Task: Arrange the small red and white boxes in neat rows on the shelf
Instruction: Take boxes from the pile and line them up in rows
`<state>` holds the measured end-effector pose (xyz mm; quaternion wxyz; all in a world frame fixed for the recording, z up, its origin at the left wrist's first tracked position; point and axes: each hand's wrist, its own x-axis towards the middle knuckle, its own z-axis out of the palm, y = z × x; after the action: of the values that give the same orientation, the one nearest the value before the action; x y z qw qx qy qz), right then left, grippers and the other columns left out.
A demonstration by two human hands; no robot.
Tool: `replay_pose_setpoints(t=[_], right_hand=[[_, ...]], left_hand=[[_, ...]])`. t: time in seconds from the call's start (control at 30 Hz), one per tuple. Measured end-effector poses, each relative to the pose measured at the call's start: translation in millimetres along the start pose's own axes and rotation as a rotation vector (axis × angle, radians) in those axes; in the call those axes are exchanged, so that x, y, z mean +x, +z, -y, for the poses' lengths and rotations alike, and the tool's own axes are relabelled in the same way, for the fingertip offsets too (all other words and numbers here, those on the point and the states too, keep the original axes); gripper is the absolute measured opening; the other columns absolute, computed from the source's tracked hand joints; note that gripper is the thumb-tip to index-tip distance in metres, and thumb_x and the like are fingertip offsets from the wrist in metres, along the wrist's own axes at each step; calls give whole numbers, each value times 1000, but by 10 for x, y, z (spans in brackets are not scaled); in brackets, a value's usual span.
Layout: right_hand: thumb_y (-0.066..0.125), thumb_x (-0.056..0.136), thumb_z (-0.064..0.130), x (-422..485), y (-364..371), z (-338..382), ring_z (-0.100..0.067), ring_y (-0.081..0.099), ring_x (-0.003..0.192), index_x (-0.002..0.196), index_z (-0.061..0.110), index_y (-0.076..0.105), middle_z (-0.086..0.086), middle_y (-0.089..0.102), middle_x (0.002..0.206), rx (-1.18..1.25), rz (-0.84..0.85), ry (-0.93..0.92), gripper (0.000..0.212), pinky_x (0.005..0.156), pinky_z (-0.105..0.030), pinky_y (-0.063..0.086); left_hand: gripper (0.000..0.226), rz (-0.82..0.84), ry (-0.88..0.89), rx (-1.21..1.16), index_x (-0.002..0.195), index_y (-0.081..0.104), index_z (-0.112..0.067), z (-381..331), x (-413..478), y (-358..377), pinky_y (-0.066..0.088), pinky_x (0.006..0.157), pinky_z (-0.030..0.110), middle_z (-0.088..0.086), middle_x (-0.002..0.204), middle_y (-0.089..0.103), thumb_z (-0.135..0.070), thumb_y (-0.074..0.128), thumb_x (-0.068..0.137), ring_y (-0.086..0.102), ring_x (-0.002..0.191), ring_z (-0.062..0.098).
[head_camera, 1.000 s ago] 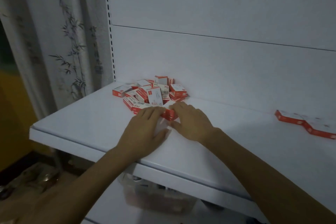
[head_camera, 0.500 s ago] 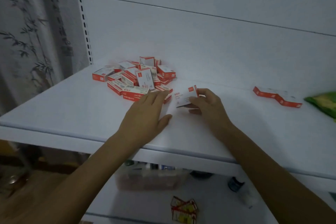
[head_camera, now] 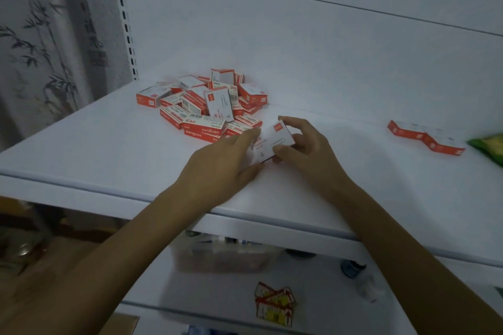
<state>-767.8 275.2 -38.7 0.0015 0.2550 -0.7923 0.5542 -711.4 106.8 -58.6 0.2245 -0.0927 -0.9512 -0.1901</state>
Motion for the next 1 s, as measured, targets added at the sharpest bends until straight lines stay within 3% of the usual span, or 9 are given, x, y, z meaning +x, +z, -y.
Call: replay_pose_setpoints(t=[0.2,0.4,0.5,0.63,0.73,0.87,1.0], right_hand=[[68,82,17,-24,-12,-28,-21,67,97,119,16,48,-10,64,117,-1,-22,37,42,81,-34,57],[65,83,32,-74,-236,-66,-17,65,95,117,24,47,-2,64,117,-107,-11,42,39,89,-33,53],[57,84,47,-180,-614,-176,-9,55,104,126,27,44,3,58,123,-320,-92,33,48,92,-23,42],[51,84,52,-342,-1285,-404,-10,44,122,131,26,41,6,46,136,-509,-166,23,55,98,-26,34],[54,85,49,-410,-1811,-553,-10,44,122,127,25,45,7,48,134,-556,-195,37,49,100,-27,34],[56,86,45,-450,-2411,-742,-10,44,121,126,25,48,7,49,131,-590,-208,44,45,97,-23,32],[59,85,42,-453,-2982,-992,-15,50,113,120,23,51,3,54,122,-628,-216,34,40,96,-30,40]], left_hand=[[70,-6,1,59,140,30,-27,-63,32,-40,50,78,30,-6,144,41,-56,56,82,52,117,18],[63,-25,16,53,135,39,-27,-310,201,53,45,75,25,-7,127,57,-56,56,81,58,105,15],[58,70,45,44,133,37,-27,-565,351,212,49,71,23,-5,124,58,-55,50,85,59,98,14],[53,212,105,125,132,43,-26,-946,639,505,49,80,29,-4,123,58,-54,47,87,53,103,14],[51,176,214,213,132,47,-30,-1302,900,738,46,87,31,-7,132,51,-55,47,87,44,118,14],[44,138,346,275,130,50,-30,-1793,1291,1106,35,75,25,-6,125,53,-49,44,90,47,113,16],[38,111,304,260,127,51,-30,-2228,1687,1521,38,77,27,-6,123,56,-42,46,91,49,111,17]])
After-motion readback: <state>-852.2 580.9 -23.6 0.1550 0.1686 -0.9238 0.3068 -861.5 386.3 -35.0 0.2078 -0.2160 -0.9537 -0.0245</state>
